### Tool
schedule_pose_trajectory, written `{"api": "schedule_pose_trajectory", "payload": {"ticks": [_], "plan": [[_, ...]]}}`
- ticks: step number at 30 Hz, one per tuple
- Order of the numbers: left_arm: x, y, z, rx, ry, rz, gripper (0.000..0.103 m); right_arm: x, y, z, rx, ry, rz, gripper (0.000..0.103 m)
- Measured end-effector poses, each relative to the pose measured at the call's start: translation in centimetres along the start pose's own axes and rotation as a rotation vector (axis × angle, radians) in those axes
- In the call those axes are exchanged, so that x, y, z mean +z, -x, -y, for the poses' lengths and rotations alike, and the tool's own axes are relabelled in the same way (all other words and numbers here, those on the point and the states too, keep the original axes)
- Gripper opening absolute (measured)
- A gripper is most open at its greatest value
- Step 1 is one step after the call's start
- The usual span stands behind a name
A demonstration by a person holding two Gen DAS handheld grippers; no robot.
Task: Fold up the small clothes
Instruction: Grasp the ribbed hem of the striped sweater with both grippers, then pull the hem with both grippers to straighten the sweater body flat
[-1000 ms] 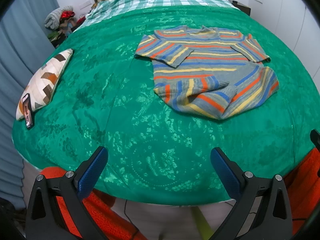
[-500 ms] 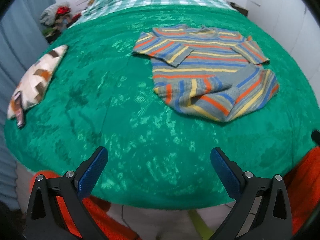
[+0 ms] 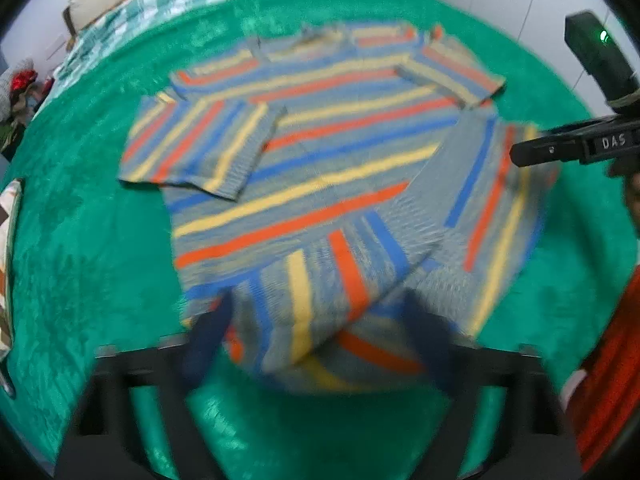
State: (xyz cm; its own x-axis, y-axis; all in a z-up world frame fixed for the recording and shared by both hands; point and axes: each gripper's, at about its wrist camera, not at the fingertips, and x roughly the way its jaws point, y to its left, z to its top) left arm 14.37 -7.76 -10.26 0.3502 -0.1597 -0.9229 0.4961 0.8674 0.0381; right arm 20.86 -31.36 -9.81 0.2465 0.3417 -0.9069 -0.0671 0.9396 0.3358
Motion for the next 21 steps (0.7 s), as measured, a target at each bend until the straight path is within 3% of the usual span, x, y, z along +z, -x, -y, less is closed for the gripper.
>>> {"api": "schedule_pose_trajectory", "payload": {"ticks": [1, 2, 6, 9, 11, 13, 15, 17, 19, 21], "plan": [[0.0, -0.8, 0.1, -0.029, 0.013, -0.019, 0.020, -0.3, -0.4, 0.0, 0.022, -0.007, -0.002, 0.029], [-0.3, -1.0, 0.1, -0.060, 0.030, -0.014, 0.005, -0.7, -0.4, -0.2, 0.029, 0.005, 0.013, 0.011], [-3.3, 2.4, -1.1, -0.115, 0.033, 0.098, 0.004, -5.5, 3.8, -3.5, 0.099, 0.220, 0.088, 0.008], [-8.1, 6.3, -3.3, -0.131, 0.029, 0.145, 0.004, -11.8, 7.3, -5.7, 0.042, 0.476, 0.065, 0.008], [-11.0, 7.0, -5.1, -0.093, 0.044, 0.116, 0.009, -15.6, 8.0, -5.8, -0.003, 0.585, 0.007, 0.008], [-13.5, 6.7, -7.0, -0.035, 0.089, 0.041, 0.017, -18.6, 7.3, -4.1, -0.073, 0.593, -0.093, 0.016], [-15.4, 6.9, -8.8, -0.008, 0.148, 0.017, 0.030, -19.5, 6.6, -2.2, -0.157, 0.553, -0.135, 0.049], [-15.8, 7.1, -9.9, -0.007, 0.207, 0.030, 0.058, -19.2, 6.9, -0.9, -0.189, 0.483, -0.107, 0.051], [-15.8, 7.5, -10.7, -0.034, 0.280, 0.063, 0.068, -17.9, 7.6, -0.6, -0.144, 0.384, -0.040, 0.053], [-15.5, 7.5, -11.2, -0.066, 0.356, 0.086, 0.074, -16.4, 7.7, -0.2, -0.086, 0.217, 0.002, 0.065]]}}
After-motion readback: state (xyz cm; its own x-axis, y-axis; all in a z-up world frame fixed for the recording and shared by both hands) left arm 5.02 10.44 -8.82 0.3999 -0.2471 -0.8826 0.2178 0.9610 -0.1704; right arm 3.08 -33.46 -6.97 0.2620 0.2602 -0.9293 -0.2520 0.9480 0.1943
